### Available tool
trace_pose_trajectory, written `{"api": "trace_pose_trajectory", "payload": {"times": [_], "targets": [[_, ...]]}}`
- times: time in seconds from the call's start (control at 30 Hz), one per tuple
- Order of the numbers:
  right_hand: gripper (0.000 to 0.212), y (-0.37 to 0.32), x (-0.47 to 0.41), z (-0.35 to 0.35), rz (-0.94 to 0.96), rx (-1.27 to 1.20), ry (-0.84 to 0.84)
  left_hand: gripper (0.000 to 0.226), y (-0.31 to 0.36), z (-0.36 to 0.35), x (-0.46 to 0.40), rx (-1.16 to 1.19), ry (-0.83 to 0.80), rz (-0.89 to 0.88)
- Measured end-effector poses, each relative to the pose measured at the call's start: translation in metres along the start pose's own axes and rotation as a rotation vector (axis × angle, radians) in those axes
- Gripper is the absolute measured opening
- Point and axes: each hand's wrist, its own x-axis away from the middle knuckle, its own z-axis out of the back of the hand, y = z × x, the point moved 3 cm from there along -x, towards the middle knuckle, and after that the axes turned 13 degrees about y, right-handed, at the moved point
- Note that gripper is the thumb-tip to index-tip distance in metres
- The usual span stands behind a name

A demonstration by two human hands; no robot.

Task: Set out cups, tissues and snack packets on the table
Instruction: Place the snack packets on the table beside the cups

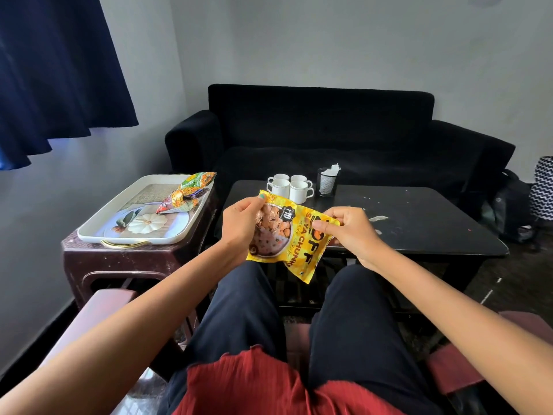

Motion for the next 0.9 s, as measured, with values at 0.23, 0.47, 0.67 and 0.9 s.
{"api": "trace_pose_trajectory", "payload": {"times": [0.23,0.47,0.67,0.9], "targets": [[0.017,0.004,0.001,0.001,-0.184,-0.22,-0.039,0.028,-0.009,0.0,0.001,0.096,0.069,0.273],[0.033,0.018,0.015,-0.018,-0.429,-0.235,-0.31,0.033,-0.007,0.004,-0.004,0.256,0.096,0.455],[0.02,0.015,0.009,-0.013,-0.32,-0.27,-0.134,0.036,-0.006,0.001,-0.007,0.243,0.0,0.391],[0.006,-0.005,-0.002,0.009,-0.111,-0.261,0.146,0.045,-0.019,-0.01,0.012,0.105,-0.39,0.405]]}}
